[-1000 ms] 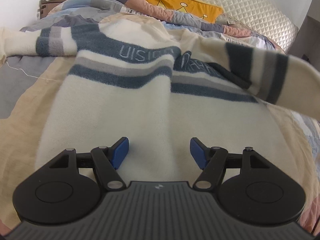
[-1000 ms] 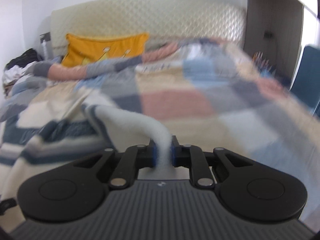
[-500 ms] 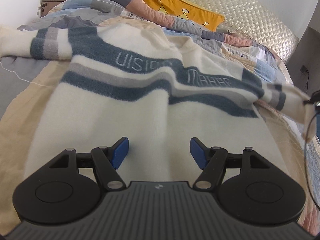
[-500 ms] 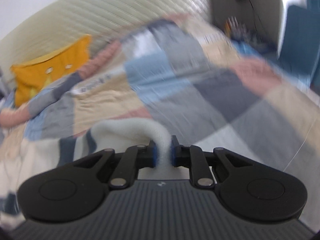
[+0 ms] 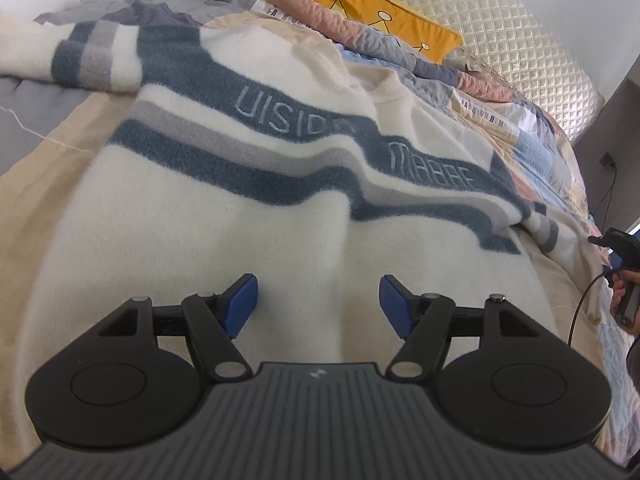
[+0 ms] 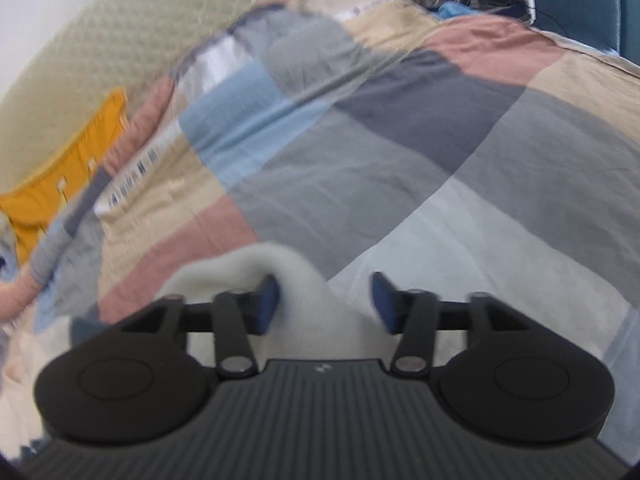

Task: Fold large clothes

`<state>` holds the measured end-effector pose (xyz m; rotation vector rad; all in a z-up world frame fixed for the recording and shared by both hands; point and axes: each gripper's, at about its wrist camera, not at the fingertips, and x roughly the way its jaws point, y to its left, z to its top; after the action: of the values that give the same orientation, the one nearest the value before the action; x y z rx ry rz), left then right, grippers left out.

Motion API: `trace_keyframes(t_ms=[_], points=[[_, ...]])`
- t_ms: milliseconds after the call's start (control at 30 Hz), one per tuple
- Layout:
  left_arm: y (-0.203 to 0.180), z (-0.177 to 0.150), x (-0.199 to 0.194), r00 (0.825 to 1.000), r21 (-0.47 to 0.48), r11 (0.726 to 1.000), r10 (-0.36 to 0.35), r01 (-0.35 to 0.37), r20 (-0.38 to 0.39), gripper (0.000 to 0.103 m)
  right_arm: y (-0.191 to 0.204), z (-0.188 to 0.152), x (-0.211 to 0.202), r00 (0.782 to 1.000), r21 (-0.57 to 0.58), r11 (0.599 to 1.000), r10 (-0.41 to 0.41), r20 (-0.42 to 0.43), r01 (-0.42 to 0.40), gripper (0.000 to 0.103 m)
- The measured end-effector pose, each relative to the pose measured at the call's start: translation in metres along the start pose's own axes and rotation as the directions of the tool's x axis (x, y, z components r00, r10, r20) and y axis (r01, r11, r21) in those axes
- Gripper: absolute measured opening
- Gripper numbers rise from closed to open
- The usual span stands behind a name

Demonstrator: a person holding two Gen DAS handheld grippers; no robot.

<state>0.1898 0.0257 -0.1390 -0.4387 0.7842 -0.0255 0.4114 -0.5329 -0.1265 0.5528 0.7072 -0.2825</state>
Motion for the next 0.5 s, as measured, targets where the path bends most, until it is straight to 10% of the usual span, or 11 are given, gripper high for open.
trace_keyframes(t_ms=[500], points=[[0.007, -0.009, -0.014, 1.0, -0.034, 0.999, 0.011, -0.011, -0.004, 0.072, 0.027, -0.08, -0.084, 0.997, -0.345, 0.938, 0.048, 0.06, -0.024, 0.067]])
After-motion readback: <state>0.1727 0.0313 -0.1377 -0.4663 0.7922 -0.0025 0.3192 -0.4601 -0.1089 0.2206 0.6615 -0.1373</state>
